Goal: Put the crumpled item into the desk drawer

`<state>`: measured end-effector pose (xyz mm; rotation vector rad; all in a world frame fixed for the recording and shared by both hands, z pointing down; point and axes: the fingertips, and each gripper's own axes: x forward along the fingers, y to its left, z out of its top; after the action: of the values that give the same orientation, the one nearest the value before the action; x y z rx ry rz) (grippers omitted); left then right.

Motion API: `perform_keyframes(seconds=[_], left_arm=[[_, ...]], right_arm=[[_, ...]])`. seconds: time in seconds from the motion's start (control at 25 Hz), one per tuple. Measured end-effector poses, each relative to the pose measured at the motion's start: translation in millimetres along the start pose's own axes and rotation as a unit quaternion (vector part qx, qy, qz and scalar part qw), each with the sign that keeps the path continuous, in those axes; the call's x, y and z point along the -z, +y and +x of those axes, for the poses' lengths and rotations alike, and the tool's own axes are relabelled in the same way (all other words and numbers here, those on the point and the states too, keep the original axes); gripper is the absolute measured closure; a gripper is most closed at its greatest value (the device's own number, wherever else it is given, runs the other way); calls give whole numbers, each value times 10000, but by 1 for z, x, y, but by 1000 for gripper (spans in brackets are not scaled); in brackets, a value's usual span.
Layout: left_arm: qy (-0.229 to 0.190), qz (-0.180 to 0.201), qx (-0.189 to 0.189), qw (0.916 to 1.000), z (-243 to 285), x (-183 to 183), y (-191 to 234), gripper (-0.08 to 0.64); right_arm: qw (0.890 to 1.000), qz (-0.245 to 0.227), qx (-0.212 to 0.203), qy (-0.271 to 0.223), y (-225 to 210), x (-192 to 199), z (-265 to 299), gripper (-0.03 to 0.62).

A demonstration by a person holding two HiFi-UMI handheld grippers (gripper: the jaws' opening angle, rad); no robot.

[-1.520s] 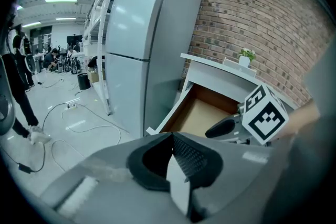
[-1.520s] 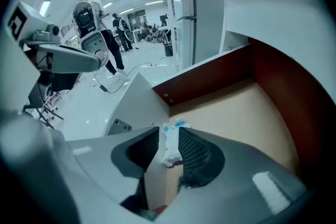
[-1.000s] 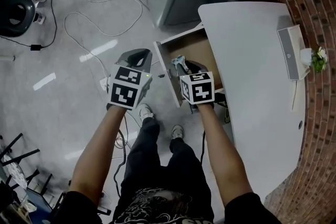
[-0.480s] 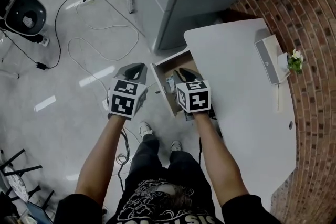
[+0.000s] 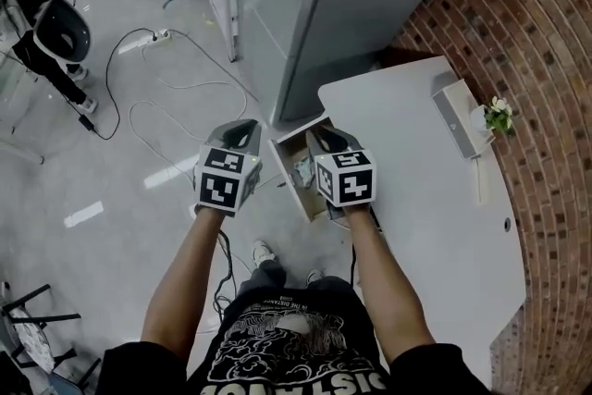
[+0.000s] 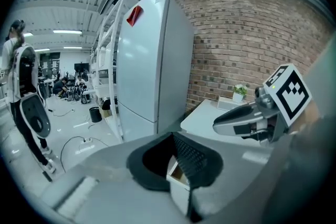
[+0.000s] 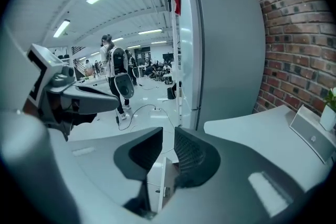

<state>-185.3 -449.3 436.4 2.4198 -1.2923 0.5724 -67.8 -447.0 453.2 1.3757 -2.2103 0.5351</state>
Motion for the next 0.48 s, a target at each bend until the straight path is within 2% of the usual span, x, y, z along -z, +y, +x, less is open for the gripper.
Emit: perform_keyframes(seconds=[0.24,0.48], left_arm=[[-327,91,-22,9994,-18,-35,-1,560],[-538,175,-134,9983,-34,-53,3,560]], right_arm=[[9992,13,25,-406,6,-35,-22,531],[9971,-47,18,-762,10,-61,-36,547]])
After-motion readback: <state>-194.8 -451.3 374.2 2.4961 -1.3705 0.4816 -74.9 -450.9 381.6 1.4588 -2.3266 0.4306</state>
